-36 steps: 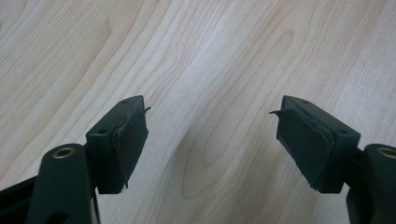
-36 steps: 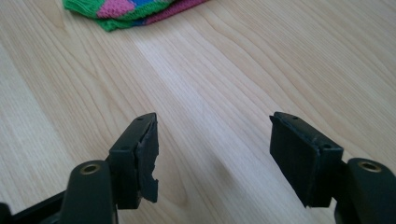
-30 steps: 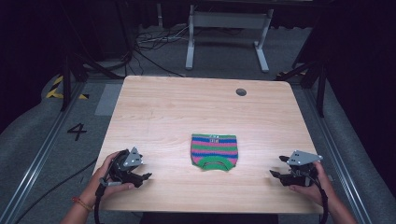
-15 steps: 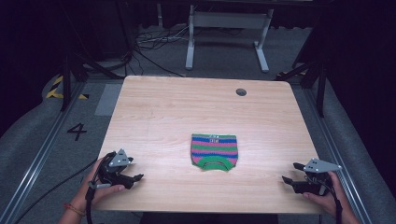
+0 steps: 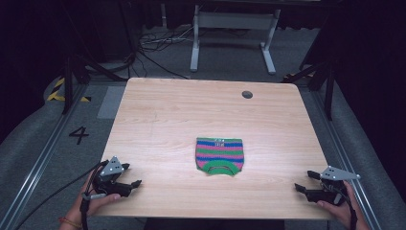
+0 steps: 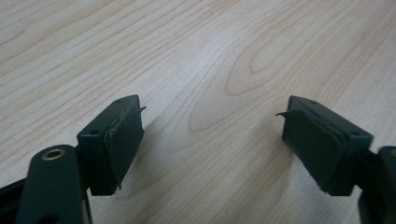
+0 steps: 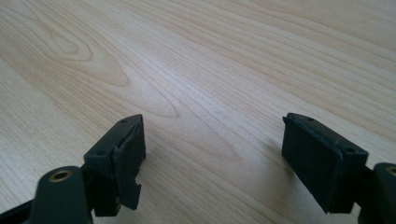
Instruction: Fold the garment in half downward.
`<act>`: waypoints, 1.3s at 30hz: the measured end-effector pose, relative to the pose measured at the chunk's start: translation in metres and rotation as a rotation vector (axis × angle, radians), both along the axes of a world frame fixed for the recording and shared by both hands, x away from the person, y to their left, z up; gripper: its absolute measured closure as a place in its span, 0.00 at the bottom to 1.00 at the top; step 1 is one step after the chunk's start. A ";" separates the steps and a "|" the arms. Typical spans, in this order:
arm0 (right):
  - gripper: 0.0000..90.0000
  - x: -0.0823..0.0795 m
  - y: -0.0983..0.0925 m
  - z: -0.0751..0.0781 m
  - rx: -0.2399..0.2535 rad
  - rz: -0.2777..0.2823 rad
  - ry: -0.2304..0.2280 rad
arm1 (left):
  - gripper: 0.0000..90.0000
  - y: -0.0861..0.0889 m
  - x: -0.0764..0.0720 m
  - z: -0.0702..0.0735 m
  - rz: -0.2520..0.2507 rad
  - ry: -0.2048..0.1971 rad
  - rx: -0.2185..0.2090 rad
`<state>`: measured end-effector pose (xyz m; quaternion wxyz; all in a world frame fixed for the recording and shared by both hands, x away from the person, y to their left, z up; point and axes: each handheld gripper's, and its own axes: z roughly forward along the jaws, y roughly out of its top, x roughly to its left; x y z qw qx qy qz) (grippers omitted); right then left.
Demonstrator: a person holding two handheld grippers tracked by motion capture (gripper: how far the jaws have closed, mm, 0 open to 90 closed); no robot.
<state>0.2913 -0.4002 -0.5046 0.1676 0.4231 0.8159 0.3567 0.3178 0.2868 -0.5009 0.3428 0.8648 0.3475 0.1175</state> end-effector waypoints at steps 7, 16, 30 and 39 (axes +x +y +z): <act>0.24 0.000 0.000 0.000 0.000 -0.004 0.000 | 0.18 0.000 0.000 0.000 0.023 0.006 0.002; 0.21 0.001 0.000 0.000 -0.002 -0.020 0.002 | 0.16 0.000 -0.001 0.000 0.041 0.007 0.005; 0.19 0.002 -0.001 -0.001 -0.008 -0.046 0.006 | 0.12 -0.001 0.001 -0.001 0.052 0.011 0.014; 0.19 0.002 -0.001 -0.001 -0.007 -0.046 0.006 | 0.03 -0.003 0.003 -0.001 0.084 0.028 0.026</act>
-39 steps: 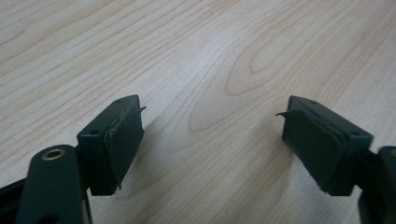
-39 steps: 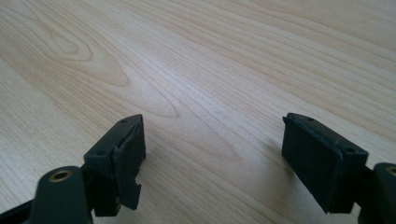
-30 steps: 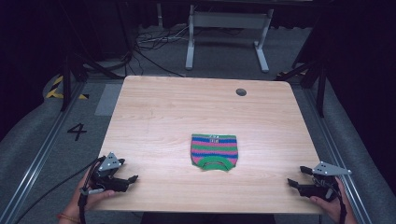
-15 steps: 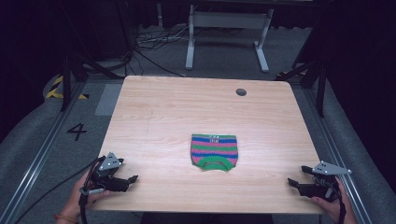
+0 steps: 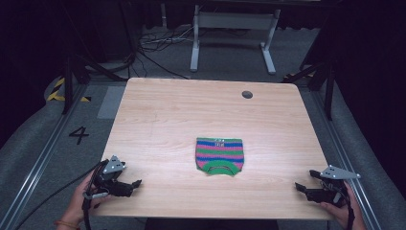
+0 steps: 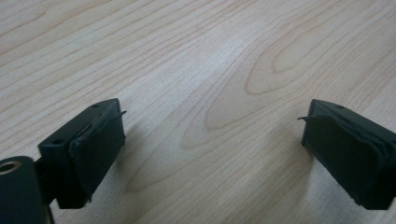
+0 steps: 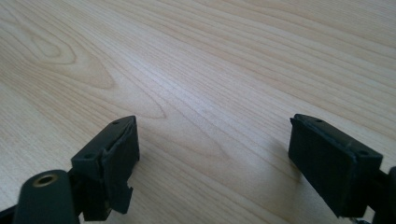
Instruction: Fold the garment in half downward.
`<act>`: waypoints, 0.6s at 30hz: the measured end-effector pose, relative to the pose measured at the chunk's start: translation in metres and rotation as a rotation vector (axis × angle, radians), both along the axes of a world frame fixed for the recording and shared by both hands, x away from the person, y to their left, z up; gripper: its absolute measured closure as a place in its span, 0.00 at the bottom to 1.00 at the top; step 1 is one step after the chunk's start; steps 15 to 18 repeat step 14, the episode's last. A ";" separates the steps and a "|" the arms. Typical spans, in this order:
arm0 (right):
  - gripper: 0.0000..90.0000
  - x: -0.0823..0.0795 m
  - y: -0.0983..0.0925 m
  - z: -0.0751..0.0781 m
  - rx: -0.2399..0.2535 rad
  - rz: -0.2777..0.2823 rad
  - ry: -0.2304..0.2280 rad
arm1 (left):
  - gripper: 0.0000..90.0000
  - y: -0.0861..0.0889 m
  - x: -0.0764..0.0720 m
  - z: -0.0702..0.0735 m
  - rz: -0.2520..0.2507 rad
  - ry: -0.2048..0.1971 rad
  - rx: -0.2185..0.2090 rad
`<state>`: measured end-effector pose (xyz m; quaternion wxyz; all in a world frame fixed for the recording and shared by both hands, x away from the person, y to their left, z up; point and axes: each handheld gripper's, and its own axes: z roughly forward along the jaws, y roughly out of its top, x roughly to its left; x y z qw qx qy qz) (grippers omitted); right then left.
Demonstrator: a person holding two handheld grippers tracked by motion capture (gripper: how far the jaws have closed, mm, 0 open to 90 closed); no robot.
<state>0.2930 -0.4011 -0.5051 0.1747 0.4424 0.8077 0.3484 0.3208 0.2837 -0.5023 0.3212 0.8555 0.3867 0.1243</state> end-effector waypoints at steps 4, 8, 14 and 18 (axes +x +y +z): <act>0.19 0.000 0.000 0.000 0.000 -0.001 0.000 | 0.00 -0.002 0.001 -0.001 0.012 0.010 0.003; 0.19 0.000 0.000 0.000 0.000 -0.001 0.000 | 0.00 -0.002 0.001 -0.001 0.012 0.010 0.004; 0.19 0.000 0.000 0.000 0.000 -0.001 0.000 | 0.00 -0.002 0.001 -0.001 0.011 0.010 0.003; 0.19 0.000 0.000 0.000 0.000 -0.001 0.000 | 0.00 -0.002 0.001 -0.001 0.011 0.010 0.003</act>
